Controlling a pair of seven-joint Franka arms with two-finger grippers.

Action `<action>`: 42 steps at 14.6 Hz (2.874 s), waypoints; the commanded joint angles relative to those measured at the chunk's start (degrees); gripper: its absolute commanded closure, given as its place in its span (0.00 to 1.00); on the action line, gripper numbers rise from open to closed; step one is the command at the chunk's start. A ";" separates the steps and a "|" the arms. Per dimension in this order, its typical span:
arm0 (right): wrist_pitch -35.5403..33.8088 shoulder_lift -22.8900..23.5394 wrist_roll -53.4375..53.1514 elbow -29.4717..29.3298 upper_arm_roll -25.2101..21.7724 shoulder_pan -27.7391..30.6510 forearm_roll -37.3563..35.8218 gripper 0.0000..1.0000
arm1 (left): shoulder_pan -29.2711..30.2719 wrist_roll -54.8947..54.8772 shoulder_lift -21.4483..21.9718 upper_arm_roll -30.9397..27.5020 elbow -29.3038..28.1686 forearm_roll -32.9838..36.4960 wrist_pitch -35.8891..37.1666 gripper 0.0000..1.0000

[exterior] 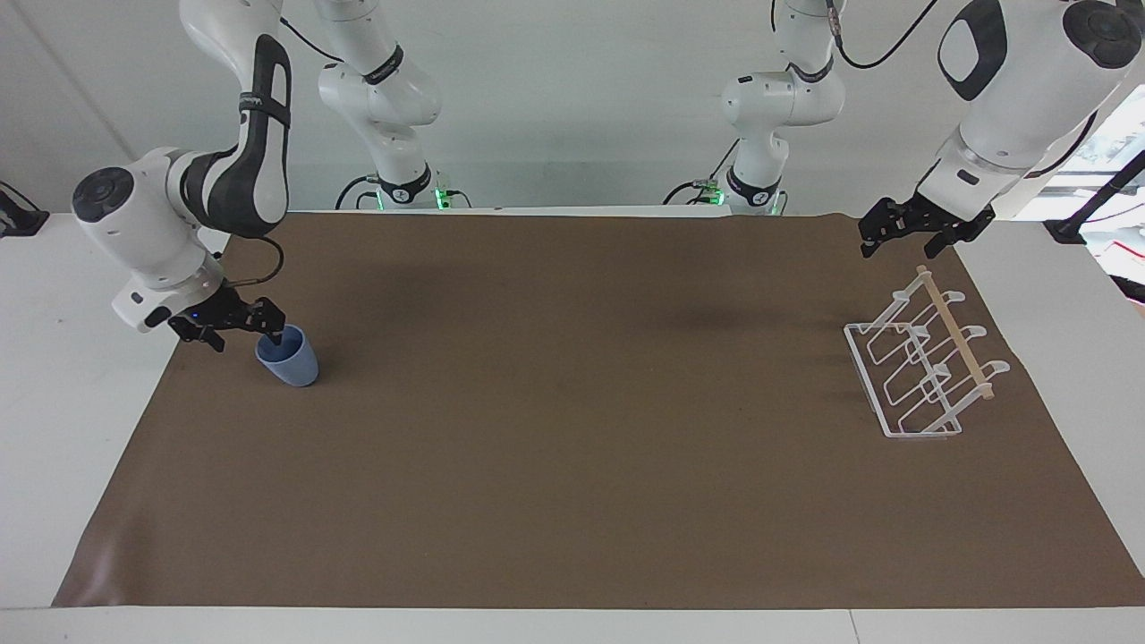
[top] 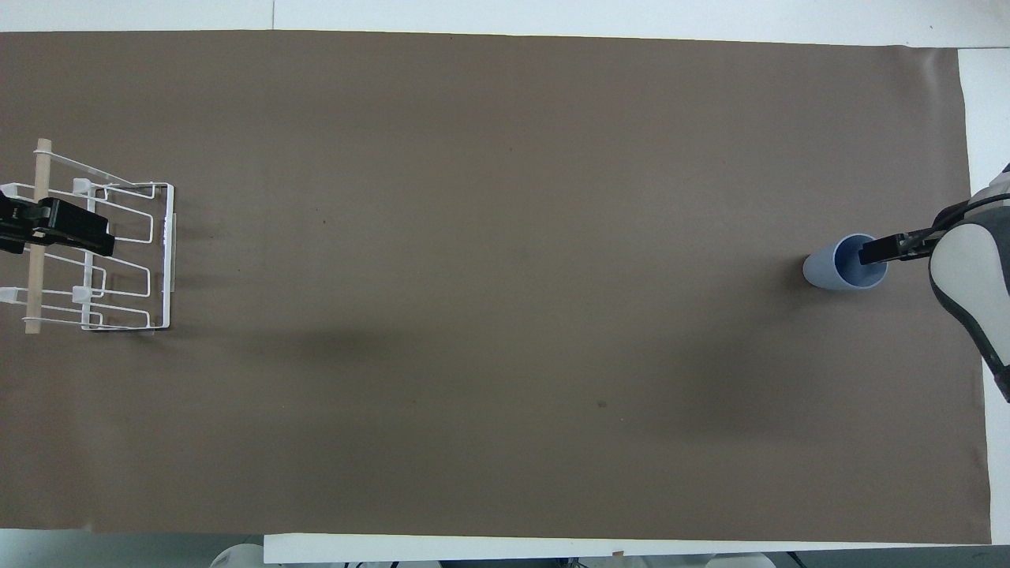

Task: Hang cup on cup holder
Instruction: 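Reach the right gripper to the blue cup and grasp its rim, then lift the cup with the right gripper while the left gripper approaches it, then grasp the cup base with the left gripper from the right gripper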

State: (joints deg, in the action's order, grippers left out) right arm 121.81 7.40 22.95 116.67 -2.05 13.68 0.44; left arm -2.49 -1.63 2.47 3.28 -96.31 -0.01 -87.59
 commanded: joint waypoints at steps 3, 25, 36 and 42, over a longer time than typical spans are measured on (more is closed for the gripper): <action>2.29 1.47 1.93 0.75 0.38 0.55 0.88 0.13 | 1.08 0.31 0.61 0.76 -0.02 0.01 0.75 0.00; -31.54 -2.48 5.27 -8.66 3.11 -4.97 42.85 1.00 | -4.27 49.81 3.24 1.03 -6.00 -7.70 -5.83 0.00; -19.88 -6.70 -10.37 1.36 3.11 -25.09 70.83 0.98 | -21.66 118.04 0.52 3.40 0.85 -32.60 -15.69 0.00; -13.35 -6.52 -11.34 1.19 3.11 -30.29 74.62 0.98 | -26.34 134.17 0.52 3.84 -1.78 -26.71 -17.25 0.01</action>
State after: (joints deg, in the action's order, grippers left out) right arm 107.93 2.27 11.93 116.47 1.22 -17.07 73.51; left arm -28.03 129.48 3.12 7.54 -97.11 -28.40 -103.44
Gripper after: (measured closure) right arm 0.956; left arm 0.004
